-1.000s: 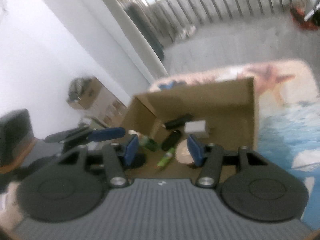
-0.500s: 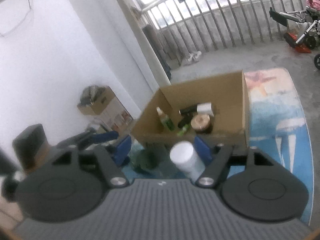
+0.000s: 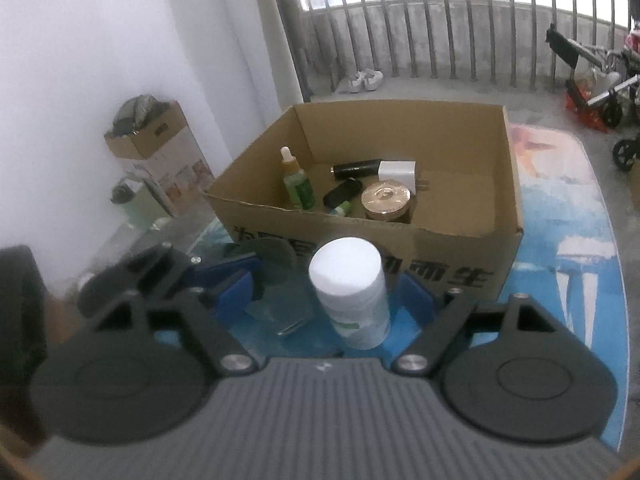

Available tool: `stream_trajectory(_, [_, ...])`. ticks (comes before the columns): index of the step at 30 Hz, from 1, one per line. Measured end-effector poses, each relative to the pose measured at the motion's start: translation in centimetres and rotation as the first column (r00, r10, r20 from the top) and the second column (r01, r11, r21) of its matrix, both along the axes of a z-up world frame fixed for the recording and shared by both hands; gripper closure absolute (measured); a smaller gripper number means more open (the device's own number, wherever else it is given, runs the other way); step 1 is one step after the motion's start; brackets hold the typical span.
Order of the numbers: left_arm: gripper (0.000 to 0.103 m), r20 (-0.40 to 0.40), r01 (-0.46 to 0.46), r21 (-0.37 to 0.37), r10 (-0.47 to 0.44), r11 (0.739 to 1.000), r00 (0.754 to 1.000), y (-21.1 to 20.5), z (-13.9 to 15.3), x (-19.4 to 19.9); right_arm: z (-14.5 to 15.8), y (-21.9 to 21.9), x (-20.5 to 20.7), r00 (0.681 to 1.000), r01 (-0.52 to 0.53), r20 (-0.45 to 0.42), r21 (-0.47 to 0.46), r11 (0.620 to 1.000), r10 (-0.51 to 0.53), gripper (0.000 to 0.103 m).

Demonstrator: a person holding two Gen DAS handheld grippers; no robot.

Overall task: Organize rigid objects
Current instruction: 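Close the right gripper around the white supplement bottle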

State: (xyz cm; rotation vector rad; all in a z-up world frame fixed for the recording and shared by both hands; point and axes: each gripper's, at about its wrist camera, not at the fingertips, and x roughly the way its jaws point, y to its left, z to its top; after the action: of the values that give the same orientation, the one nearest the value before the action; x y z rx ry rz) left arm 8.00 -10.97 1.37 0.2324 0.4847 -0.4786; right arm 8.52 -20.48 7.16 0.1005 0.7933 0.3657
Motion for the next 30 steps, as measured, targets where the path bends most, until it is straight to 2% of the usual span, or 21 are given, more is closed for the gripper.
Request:
stream_trajectory(4, [0.033, -0.015, 0.013, 0.007, -0.013, 1.000, 1.000, -0.2, 0.1, 0.7, -0.6, 0.4, 1.3, 1.000, -0.014, -0.004, -0.020, 1.000, 0.014, 0.022])
stream_trajectory(11, [0.040, -0.059, 0.016, -0.026, -0.017, 1.000, 0.998, -0.3, -0.4, 2.0, -1.8, 0.7, 2.9, 0.999, -0.030, -0.021, -0.032, 0.999, 0.029, 0.023])
stream_trajectory(13, [0.046, -0.065, 0.013, -0.033, -0.015, 0.999, 0.998, -0.4, -0.6, 2.2, -2.1, 0.9, 3.2, 0.999, -0.038, -0.027, -0.037, 0.999, 0.037, 0.023])
stream_trajectory(18, [0.053, -0.090, 0.000, -0.037, -0.003, 0.999, 0.996, -0.4, -1.0, 2.8, -2.8, 1.0, 3.8, 0.998, -0.043, -0.046, -0.040, 0.998, 0.041, 0.024])
stream_trajectory(19, [0.056, -0.094, -0.007, -0.041, 0.003, 0.999, 0.996, -0.3, -1.1, 2.8, -2.9, 1.1, 4.0, 0.998, -0.043, -0.049, -0.038, 0.998, 0.042, 0.026])
stream_trajectory(23, [0.056, -0.097, -0.013, -0.052, 0.008, 0.999, 0.995, -0.2, -1.0, 3.0, -3.5, 1.0, 4.4, 0.997, -0.044, -0.066, -0.025, 0.999, 0.042, 0.038])
stream_trajectory(24, [0.056, -0.094, -0.014, -0.050, 0.009, 0.999, 0.996, -0.2, -1.0, 3.0, -3.6, 0.9, 4.4, 0.997, -0.042, -0.070, -0.012, 0.999, 0.041, 0.039])
stream_trajectory(26, [0.056, -0.093, -0.017, -0.052, 0.012, 0.999, 0.996, -0.1, -1.0, 3.1, -3.7, 0.7, 4.5, 0.997, -0.032, -0.067, -0.020, 0.999, 0.030, 0.050])
stream_trajectory(30, [0.057, -0.094, -0.010, -0.059, 0.004, 0.998, 0.996, 0.0, -0.9, 2.9, -3.6, 0.3, 4.7, 0.997, -0.019, -0.076, -0.005, 1.000, 0.019, 0.052])
